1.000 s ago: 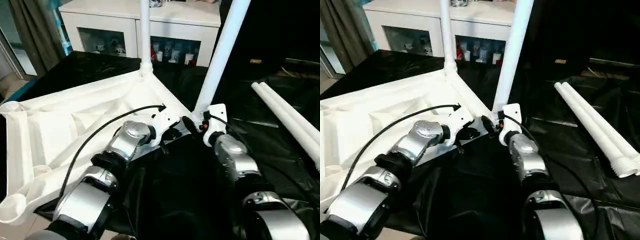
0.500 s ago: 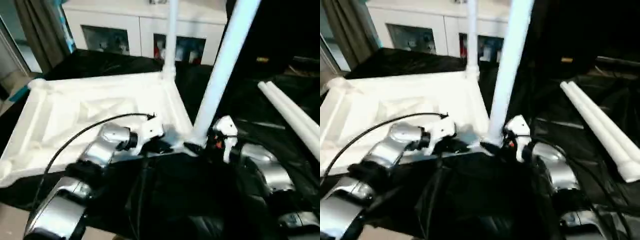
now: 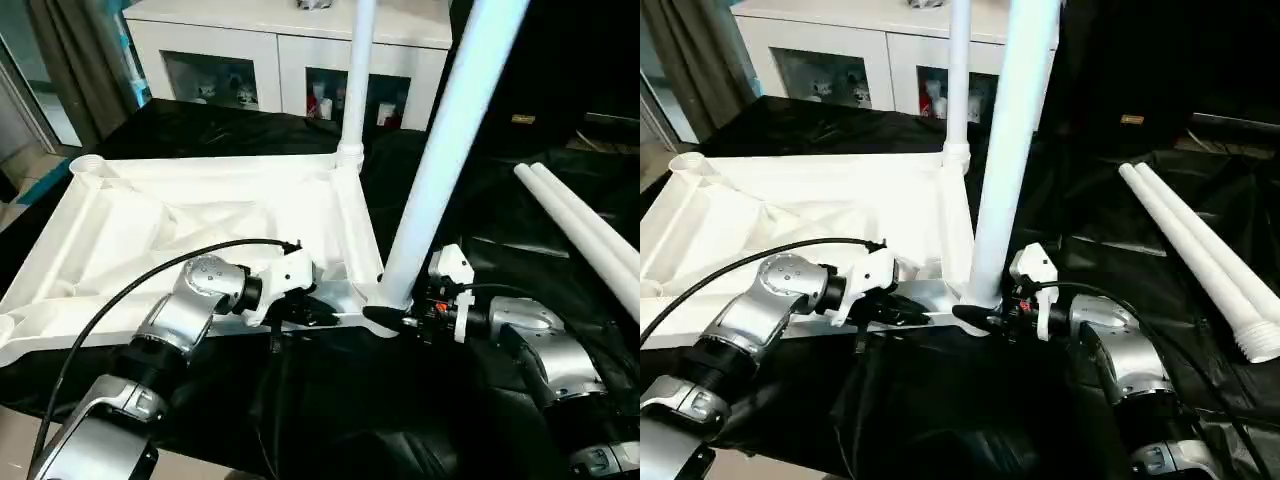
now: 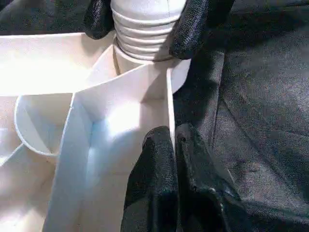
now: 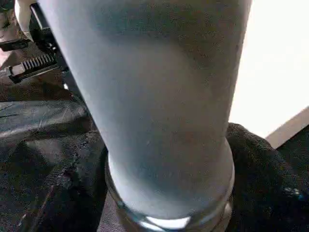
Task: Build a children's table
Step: Rotate leg to tighten
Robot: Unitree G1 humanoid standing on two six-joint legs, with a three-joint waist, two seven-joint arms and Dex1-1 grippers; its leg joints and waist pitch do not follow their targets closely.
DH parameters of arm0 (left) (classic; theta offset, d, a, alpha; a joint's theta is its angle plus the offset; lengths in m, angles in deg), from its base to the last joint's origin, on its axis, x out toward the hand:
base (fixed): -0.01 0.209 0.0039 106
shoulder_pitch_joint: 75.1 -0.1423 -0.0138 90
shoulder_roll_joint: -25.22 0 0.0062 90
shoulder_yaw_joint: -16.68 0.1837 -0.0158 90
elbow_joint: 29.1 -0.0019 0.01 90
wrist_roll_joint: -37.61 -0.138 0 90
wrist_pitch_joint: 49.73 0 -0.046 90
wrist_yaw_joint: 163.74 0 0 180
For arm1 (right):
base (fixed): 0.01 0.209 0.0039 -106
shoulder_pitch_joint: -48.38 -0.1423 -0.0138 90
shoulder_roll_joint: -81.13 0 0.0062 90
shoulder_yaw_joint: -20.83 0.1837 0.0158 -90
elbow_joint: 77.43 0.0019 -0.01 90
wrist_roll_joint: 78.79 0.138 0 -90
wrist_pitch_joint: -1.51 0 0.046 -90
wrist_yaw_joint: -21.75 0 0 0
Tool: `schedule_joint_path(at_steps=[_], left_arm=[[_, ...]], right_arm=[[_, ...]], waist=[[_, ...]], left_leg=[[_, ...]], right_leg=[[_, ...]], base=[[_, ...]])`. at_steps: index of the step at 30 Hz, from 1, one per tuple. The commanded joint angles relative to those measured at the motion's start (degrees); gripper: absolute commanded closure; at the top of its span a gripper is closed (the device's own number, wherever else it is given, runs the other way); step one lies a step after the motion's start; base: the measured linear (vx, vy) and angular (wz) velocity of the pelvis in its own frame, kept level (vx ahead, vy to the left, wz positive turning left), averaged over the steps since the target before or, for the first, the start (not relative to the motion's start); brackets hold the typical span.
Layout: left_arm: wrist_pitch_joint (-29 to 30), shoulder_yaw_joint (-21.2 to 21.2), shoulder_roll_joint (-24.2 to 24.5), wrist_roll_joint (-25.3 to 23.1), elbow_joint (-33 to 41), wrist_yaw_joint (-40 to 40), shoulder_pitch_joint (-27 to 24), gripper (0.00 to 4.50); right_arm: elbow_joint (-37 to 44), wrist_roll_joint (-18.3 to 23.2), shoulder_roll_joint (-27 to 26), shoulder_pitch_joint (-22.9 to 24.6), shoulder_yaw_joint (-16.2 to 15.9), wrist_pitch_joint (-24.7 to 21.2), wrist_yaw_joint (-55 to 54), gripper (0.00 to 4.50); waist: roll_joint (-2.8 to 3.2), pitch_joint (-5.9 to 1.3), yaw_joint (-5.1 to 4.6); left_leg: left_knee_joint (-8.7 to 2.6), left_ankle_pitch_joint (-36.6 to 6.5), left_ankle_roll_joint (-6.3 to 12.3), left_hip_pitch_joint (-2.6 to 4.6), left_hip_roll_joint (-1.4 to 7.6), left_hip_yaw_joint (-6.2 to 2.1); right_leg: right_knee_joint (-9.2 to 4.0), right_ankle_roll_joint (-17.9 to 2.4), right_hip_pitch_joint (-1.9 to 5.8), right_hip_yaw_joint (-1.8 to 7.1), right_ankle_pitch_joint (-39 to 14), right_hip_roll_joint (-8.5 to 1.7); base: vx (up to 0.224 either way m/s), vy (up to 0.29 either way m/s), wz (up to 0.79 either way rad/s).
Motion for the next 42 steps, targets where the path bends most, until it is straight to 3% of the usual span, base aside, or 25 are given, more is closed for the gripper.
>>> schedule_joint_path(at_steps=[1, 7, 8, 9, 11, 14, 18, 21, 23, 29, 33, 34, 38, 40, 42], left_arm=[[0.2, 0.4, -0.2, 1.5, 1.6, 1.4, -0.9, 4.5], [1.6, -0.4, -1.4, 0.6, 0.5, -3.4, -0.5, 4.5], [2.5, -1.4, -2.9, -0.6, -2.3, -8.4, 0.8, 4.5], [2.6, -1.5, -3.0, -0.7, -2.5, -8.7, 0.9, 4.5], [3.3, -2.1, -4.5, -1.6, -4.8, -13.0, 2.4, 4.5], [5.4, -3.0, -9.1, -3.4, -10.3, -22.7, 6.4, 4.5], [6.0, -3.2, -10.7, -3.8, -11.9, -25.9, 7.7, 4.5], [6.5, -3.2, -14.3, -3.8, -14.3, -29.0, 10.0, 4.5], [6.1, -3.0, -14.5, -3.6, -13.7, -27.9, 9.9, 4.5], [3.2, -2.1, -12.8, -3.1, -12.5, -23.4, 8.3, 4.5], [1.8, -1.5, -9.6, -1.2, -8.1, -16.3, 5.1, 4.5], [1.8, -1.5, -9.0, -0.6, -7.0, -14.8, 4.4, 4.5], [1.0, -0.8, -5.3, 1.2, -2.7, -7.9, 1.3, 4.5], [1.1, -0.8, -4.3, 1.5, -1.8, -6.3, 0.5, 4.5], [1.4, -0.9, -3.2, 2.2, -0.1, -4.4, -0.5, 4.5]], right_arm=[[0.8, -0.2, 0.5, 0.6, 0.3, -0.7, -0.6, 1.56], [-0.9, -2.6, -1.5, 1.0, 0.5, -0.8, -7.7, 1.65], [-4.6, -4.6, -4.2, -0.2, 2.1, 0.1, -16.1, 1.66], [-4.9, -4.7, -4.4, -0.3, 2.2, 0.1, -16.7, 1.66], [-7.6, -5.1, -7.1, -1.3, 4.1, -0.3, -23.8, 1.67], [-12.5, -5.4, -13.0, -3.6, 7.0, -1.7, -37.8, 1.68], [-13.9, -5.9, -14.6, -4.5, 6.8, -1.7, -40.6, 1.68], [-15.8, -8.5, -17.4, -6.6, 4.1, 0.5, -42.4, 1.68], [-15.2, -8.9, -17.5, -6.6, 3.3, 0.6, -41.4, 0.98], [-13.0, -7.9, -15.9, -6.3, 3.0, 2.4, -37.3, 0.82], [-9.1, -6.0, -12.1, -4.8, 2.4, 2.8, -28.5, 0.82], [-8.1, -5.4, -11.3, -4.3, 2.4, 2.6, -26.4, 0.82], [-3.0, -2.4, -6.9, -2.3, 2.0, 0.2, -16.9, 0.82], [-1.5, -1.5, -5.4, -1.7, 1.8, -1.0, -13.6, 0.82], [0.2, -0.4, -3.4, -1.0, 1.3, -2.3, -10.3, 0.82]], waist=[[-0.29, -3.83, 0.01], [-0.47, -3.72, -0.28], [-0.66, -3.6, -0.36], [-0.41, -3.48, -0.51], [-0.64, -3.37, -1.0], [-0.56, -3.21, -1.41], [-0.39, -3.23, -1.36], [-0.43, -3.29, -1.37], [-0.45, -3.3, -1.34], [-0.48, -3.37, -1.32], [-0.59, -3.61, -1.31], [-0.73, -3.74, -1.28], [-0.56, -4.02, -1.16], [-0.45, -3.97, -0.95], [-0.53, -3.89, -0.79]], left_leg=[[-3.84, -6.8, 3.85, 0.7, 2.88, -0.93], [-3.92, -7.1, 3.09, 0.69, 2.73, -0.97], [-3.99, -8.0, 2.88, 0.77, 2.66, -0.95], [-4.04, -8.5, 2.47, 0.86, 2.66, -0.87], [-4.35, -10.9, 0.47, 1.18, 2.46, -1.1], [-4.56, -12.3, -0.1, 1.33, 2.52, -1.19], [-4.6, -12.9, -0.45, 1.46, 2.5, -1.2], [-4.61, -12.8, -0.35, 1.34, 2.43, -1.24], [-4.64, -12.1, 0.21, 1.11, 2.46, -1.26], [-4.58, -11.8, 1.23, 0.97, 2.46, -1.23], [-4.41, -9.1, 2.6, 0.65, 2.64, -1.22], [-4.28, -7.8, 3.05, 0.5, 2.62, -1.24], [-3.9, -4.6, 4.97, 0.54, 2.73, -1.07], [-3.75, -4.8, 5.69, 0.66, 2.73, -0.85], [-3.82, -5.5, 5.4, 0.58, 2.75, -0.84]], right_leg=[[-3.68, -13.3, 2.77, 2.94, -4.2, -5.21], [-3.83, -13.0, 2.75, 3.03, -5.7, -5.29], [-4.11, -12.5, 2.73, 3.04, -7.7, -5.32], [-4.26, -12.4, 2.37, 3.13, -9.0, -5.36], [-4.85, -11.1, 2.39, 3.08, -14.9, -5.43], [-5.22, -10.2, 2.23, 3.2, -17.1, -5.4], [-5.48, -9.5, 2.11, 3.31, -17.8, -5.49], [-5.51, -9.5, 2.23, 3.25, -17.5, -5.54], [-5.31, -9.7, 2.4, 3.25, -15.4, -5.49], [-5.2, -10.0, 2.57, 3.25, -13.8, -5.55], [-4.52, -10.9, 2.89, 3.25, -9.1, -5.51], [-4.17, -11.4, 3.19, 3.19, -6.8, -5.53], [-3.35, -13.5, 3.12, 3.15, 0.0, -5.18], [-3.21, -14.3, 3.02, 3.07, 1.8, -5.04], [-3.3, -14.2, 3.13, 3.0, 0.3, -5.11]], base=[[0.0, 0.0, 0.0], [0.0, 0.0, 0.0], [0.0, 0.0, 0.0], [0.0, 0.0, 0.0], [0.0, 0.0, 0.0], [0.0, 0.0, 0.0], [0.0, 0.0, 0.0], [0.0, 0.0, 0.0], [0.0, 0.0, 0.0], [0.0, 0.0, 0.0], [0.0, 0.0, 0.0], [0.0, 0.0, 0.0], [0.0, 0.0, 0.0], [0.0, 0.0, 0.0], [0.0, 0.0, 0.0]])
